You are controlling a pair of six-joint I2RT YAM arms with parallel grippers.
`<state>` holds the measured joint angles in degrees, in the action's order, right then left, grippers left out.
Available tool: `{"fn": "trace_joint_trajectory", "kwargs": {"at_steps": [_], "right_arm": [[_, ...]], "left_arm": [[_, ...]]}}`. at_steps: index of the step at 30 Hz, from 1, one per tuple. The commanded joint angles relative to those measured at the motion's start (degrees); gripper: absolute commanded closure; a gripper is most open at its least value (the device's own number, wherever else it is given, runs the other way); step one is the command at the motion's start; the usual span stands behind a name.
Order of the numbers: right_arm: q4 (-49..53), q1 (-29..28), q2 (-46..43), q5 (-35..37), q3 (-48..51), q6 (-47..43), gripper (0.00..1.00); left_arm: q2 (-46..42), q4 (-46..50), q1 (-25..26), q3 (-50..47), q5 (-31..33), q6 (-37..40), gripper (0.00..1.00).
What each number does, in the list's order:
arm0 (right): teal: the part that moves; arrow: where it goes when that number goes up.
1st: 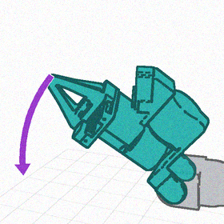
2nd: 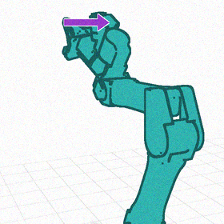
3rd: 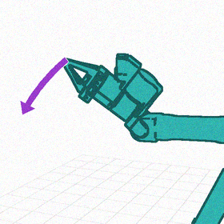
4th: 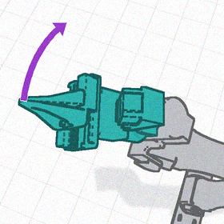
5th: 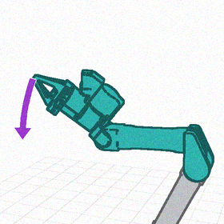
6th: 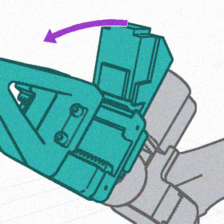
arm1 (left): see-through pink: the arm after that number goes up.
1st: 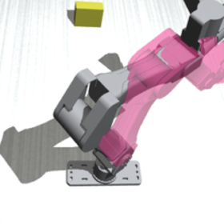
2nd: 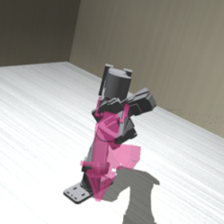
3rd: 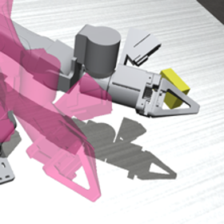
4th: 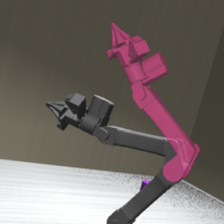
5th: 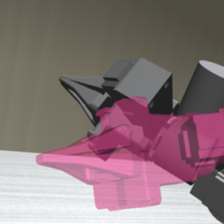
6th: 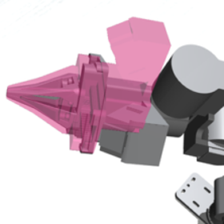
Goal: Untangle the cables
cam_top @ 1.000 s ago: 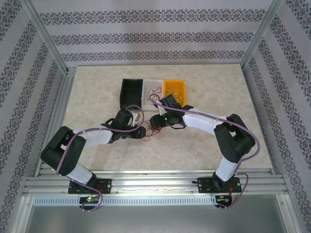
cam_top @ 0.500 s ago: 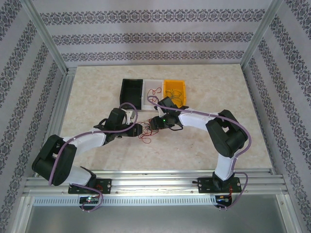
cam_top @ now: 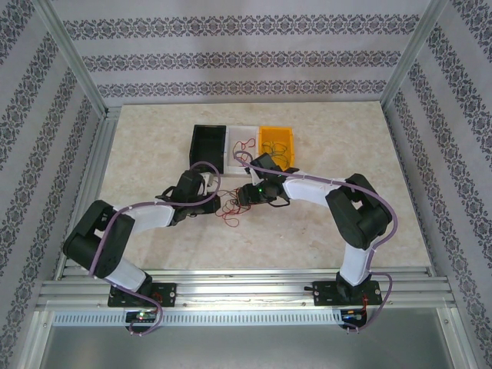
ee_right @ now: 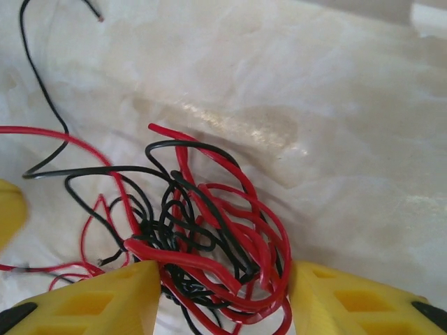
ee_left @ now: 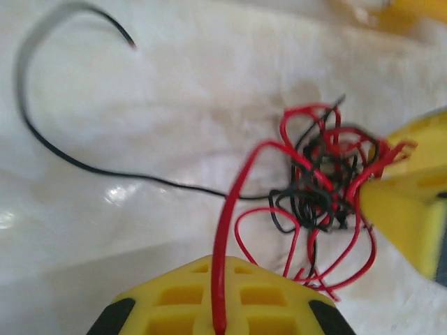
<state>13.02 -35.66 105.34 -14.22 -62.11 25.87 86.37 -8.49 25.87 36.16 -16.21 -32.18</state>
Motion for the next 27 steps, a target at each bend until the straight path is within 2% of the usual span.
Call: {"fn": "trace_joint_trajectory", "kwargs": {"at_steps": [1, 5, 8, 11, 17, 23, 27], "right_arm": [[0.66, 3.17, 1.47, 2.61, 2.36, 4.45, 0.49], [-0.16, 7.15, 0.89, 2.27, 5.61, 8.45, 0.49], [-1.61, 9.47, 0.19, 1.62, 8.29, 10.99, 0.50], [-2.67, 10.86, -1.26, 0.55, 9.98, 11.84, 0.50], [-5.86, 10.64, -7.77, -1.40, 11.45, 9.69, 0.48], [-6.10, 7.62, -15.96, -2.27, 11.09, 2.09, 0.43], [-6.76, 5.25, -19.43, -4.54, 10.30, -1.59, 0.43]], "left_arm": [[-9.93, 2.46, 0.15, 1.99, 11.91, -2.06, 1.00], [-22.67, 5.19, 0.15, 1.66, 19.54, 0.30, 1.00], [-30.29, 4.10, -0.26, 0.00, 19.77, 2.48, 1.00], [-33.15, 4.22, -0.62, 0.13, 12.44, 4.24, 1.00], [-28.88, 3.56, -0.64, 1.95, -4.81, 4.68, 1.00], [-24.29, 3.76, 0.00, 4.13, -14.46, 6.33, 1.00], [-21.88, 6.51, 1.26, 5.82, -16.56, 8.63, 1.00]]}}
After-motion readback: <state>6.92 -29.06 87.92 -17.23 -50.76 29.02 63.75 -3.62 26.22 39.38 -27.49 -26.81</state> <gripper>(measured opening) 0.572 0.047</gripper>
